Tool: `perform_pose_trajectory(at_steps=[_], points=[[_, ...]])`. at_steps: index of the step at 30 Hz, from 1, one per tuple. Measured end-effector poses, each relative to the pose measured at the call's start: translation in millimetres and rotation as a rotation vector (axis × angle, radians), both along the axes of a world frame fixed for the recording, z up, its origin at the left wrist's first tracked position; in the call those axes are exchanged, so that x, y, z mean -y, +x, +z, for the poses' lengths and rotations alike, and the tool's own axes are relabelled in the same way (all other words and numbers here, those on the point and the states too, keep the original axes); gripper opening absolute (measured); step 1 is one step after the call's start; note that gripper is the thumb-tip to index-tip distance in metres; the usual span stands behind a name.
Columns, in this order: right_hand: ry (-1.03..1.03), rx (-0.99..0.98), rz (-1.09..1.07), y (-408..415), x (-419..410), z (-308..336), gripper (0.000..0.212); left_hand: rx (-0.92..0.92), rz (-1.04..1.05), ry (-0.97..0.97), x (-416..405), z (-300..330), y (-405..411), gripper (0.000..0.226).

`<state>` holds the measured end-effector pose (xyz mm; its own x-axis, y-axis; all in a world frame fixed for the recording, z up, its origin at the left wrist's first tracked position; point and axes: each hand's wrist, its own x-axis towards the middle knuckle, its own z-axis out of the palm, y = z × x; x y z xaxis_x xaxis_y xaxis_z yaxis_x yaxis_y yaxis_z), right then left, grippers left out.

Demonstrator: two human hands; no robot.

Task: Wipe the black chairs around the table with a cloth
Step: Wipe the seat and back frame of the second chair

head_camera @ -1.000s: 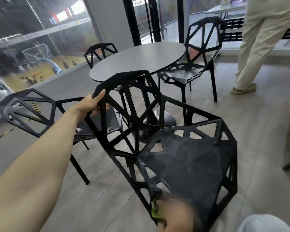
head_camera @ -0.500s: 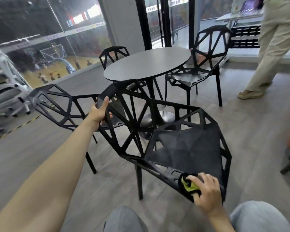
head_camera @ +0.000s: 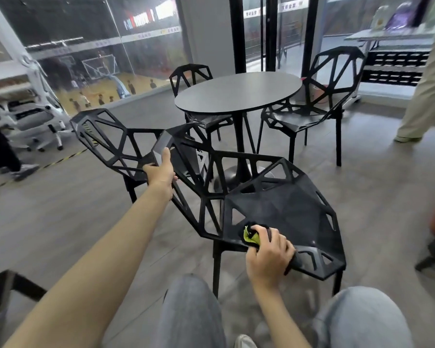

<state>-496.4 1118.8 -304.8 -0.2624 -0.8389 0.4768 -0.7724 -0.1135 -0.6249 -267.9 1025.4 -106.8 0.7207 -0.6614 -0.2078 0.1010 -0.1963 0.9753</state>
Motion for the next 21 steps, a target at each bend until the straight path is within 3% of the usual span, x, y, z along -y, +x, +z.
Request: perform_pose_trajectory(at_steps=[3,6,11,15,18,21], points=[[0.053,-0.067,0.02,7,10,-1,0.046,-0.045,0.03,-0.006,0,-1,1,0.066],[0.064,-0.115,0.025,2,26,-5,0.044,-0.07,0.024,-0.003,4,-4,1,0.072],[-0.003,-0.264,0.085,-54,68,-11,0.044,-0.036,-0.051,-0.004,13,-21,-31,0.057],[0.097,-0.319,0.111,-125,126,5,0.047,-0.226,-0.146,-0.06,14,-24,-78,0.058],[0.151,-0.167,0.097,-159,146,25,0.044,-0.385,-0.261,-0.135,0,-20,-100,0.052],[0.061,0.101,0.047,-158,136,54,0.041,-0.307,-0.312,-0.102,-11,-18,-96,0.039]])
